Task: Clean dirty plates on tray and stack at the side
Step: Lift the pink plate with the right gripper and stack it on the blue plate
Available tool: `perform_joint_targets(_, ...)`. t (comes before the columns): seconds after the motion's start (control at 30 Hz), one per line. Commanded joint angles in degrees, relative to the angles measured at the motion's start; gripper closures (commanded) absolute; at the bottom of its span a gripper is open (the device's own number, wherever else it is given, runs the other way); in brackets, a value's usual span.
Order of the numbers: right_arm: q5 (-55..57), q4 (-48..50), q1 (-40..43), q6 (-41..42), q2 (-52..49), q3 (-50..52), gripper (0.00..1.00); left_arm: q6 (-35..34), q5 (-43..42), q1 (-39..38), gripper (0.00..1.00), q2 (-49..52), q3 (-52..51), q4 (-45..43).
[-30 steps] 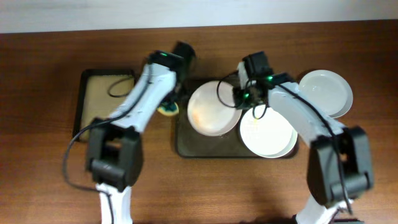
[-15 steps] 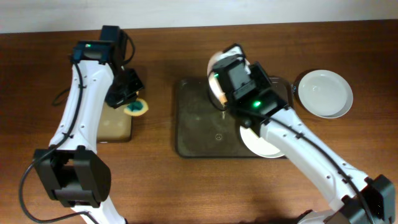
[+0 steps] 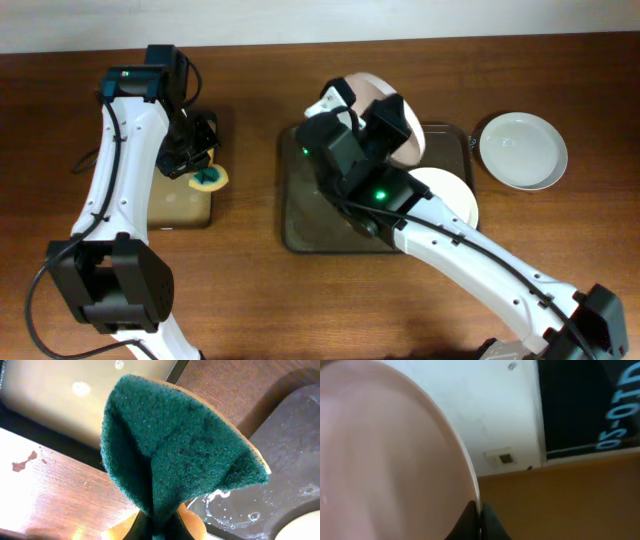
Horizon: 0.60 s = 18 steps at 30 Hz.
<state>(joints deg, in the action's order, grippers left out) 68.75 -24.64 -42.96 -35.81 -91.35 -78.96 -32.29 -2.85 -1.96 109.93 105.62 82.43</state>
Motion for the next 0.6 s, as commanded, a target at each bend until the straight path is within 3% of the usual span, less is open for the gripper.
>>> perform_joint_targets(0.0, -9.51, -7.08, 4.31, 18.01, -0.81, -0.70, 0.96, 1.09, -0.44, 0.09, 1.00, -1.01, 0.04, -0.57)
perform_joint_targets(0.13, -39.15, -14.29, 13.35, 31.91, -2.60, -0.70, 0.96, 1.11, -0.42, 0.09, 1.00, -1.01, 0.04, -1.60)
perform_joint_targets(0.27, -66.86, -17.05, 26.34, 32.33, -2.69, -0.70, 0.96, 1.09, -2.08, -0.28, 1.00, -1.01, 0.04, -1.81)
perform_joint_targets(0.4, -77.92, -21.24, 43.17, 42.99, -2.73, -0.70, 0.96, 1.09, -4.02, -2.01, 1.00, -1.01, 0.04, -2.05)
perform_joint_targets(0.47, -84.48, -21.77, 55.45, 46.45, -3.10, -0.70, 0.96, 1.14, -4.00, -4.07, 1.00, -1.01, 0.04, -2.01)
perform_joint_targets(0.57, -84.63, -20.94, 67.23, 49.24, -4.52, -0.70, 0.96, 1.14, -3.87, -7.32, 1.00, -1.01, 0.04, -2.43)
